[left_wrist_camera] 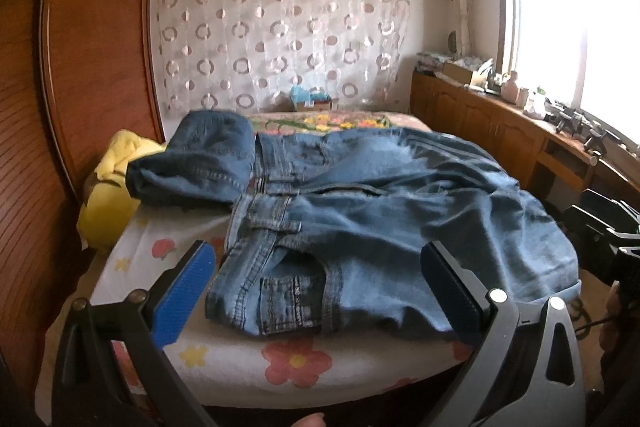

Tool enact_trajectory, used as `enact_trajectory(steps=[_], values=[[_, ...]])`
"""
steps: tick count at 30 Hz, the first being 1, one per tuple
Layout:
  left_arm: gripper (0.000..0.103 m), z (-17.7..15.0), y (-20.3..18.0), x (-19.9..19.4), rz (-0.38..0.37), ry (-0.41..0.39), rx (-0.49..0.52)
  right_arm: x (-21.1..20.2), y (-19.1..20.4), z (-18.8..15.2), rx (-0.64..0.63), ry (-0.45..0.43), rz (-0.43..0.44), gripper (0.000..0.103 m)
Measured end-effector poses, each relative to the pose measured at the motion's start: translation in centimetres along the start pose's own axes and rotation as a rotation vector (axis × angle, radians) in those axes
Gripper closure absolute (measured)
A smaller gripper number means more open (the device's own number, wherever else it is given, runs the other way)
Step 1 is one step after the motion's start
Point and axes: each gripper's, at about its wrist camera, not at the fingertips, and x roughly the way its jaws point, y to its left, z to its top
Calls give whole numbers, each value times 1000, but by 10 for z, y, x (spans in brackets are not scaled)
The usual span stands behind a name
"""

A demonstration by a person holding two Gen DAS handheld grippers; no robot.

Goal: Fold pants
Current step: 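Lower the right gripper onto the jeans leg hem and close on it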

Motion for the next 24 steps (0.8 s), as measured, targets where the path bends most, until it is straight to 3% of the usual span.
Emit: enact_trajectory(steps=[9, 24], values=[[0, -13, 9, 19, 2, 49, -3, 16, -20, -18, -22, 78, -8, 0], [0, -26, 14, 29, -11, 88, -17, 9, -54, -64, -85, 228, -63, 1]])
